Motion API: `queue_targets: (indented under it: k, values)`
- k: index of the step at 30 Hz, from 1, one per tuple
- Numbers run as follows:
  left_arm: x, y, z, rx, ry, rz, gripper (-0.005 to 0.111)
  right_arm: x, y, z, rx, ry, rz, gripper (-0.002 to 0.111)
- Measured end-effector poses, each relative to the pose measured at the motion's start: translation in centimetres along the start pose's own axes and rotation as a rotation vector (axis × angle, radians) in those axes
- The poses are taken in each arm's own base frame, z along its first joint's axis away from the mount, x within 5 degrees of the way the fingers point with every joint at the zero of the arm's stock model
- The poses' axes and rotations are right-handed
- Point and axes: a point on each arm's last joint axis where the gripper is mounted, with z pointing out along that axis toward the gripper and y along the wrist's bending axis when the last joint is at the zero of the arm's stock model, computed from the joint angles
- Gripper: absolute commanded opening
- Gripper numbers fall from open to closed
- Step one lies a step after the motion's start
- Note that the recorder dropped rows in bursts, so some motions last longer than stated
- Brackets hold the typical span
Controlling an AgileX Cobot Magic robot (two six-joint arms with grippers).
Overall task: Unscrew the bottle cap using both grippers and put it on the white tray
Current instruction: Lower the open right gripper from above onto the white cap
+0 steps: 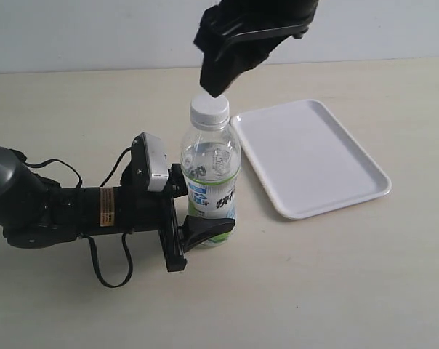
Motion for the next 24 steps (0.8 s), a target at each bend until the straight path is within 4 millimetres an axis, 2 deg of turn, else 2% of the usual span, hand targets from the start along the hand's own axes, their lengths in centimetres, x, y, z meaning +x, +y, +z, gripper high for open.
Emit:
queue_targets:
  k: [7, 24]
  values:
    - [0.0, 0.0, 0.0, 0.002, 0.0, 0.001, 0.001, -1.0, -0.3, 2.3, -0.009, 0.042, 0.104, 0.062]
    - [0.0, 0.0, 0.0, 0.004, 0.0, 0.002, 0.001, -1.3, -0.1, 2.3, -0.036, 0.03, 0.135, 0.066]
